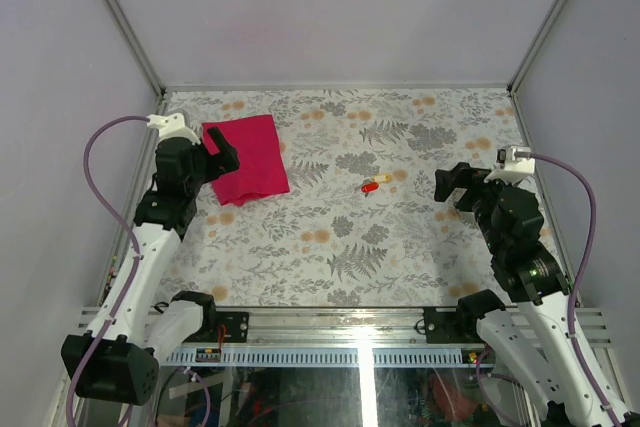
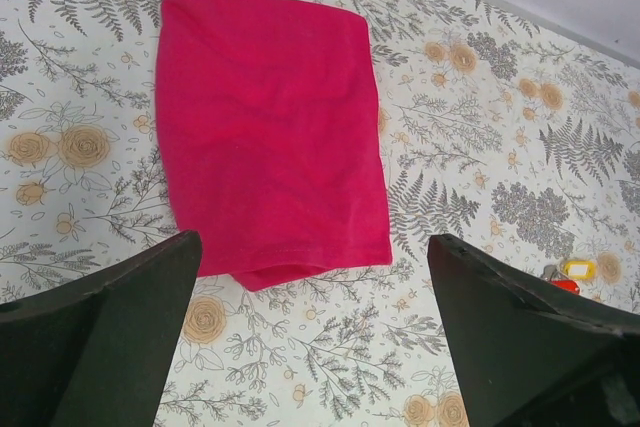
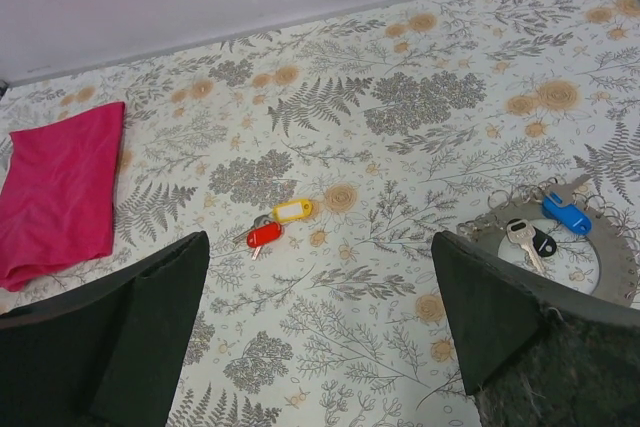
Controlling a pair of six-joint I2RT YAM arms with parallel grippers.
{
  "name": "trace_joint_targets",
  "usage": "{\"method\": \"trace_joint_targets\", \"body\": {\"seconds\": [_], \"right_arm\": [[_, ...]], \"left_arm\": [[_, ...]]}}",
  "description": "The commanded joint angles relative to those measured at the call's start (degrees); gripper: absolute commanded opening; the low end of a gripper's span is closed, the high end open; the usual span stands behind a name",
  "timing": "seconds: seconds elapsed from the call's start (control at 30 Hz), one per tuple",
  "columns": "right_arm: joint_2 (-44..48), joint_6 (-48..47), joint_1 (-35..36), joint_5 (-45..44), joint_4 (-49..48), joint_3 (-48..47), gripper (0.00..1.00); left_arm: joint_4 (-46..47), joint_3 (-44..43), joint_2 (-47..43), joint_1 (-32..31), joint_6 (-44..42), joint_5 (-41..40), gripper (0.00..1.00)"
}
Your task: Put the keys on the keyring
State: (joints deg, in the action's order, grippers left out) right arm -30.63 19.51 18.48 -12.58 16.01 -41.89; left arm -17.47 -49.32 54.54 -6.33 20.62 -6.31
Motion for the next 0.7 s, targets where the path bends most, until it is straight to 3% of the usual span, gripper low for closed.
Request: {"method": "trace_joint_targets", "body": {"seconds": [0.0, 0.3, 0.53, 0.67], "right_arm": [[-0.5, 0.9, 0.2, -1.9, -2.9, -0.4, 0.99], [-7.6, 1.6, 0.2, -2.6, 1.7, -4.7, 0.99], [-26.6, 4.1, 0.2, -5.5, 13.0, -15.4, 0.99], [-36.0, 7.0, -2.5, -2.1, 12.6, -16.9, 0.99]], "left_arm": [[2.9, 0.3, -0.3, 0.1, -1.4, 0.8, 1.0], [3.4, 0.2, 0.6, 0.1, -1.4, 1.0, 1.0], [4.0, 1.0, 1.6, -0.1, -1.1, 3.2, 1.0], [3.7, 1.0, 2.5, -0.2, -1.2, 4.2, 1.0]]}}
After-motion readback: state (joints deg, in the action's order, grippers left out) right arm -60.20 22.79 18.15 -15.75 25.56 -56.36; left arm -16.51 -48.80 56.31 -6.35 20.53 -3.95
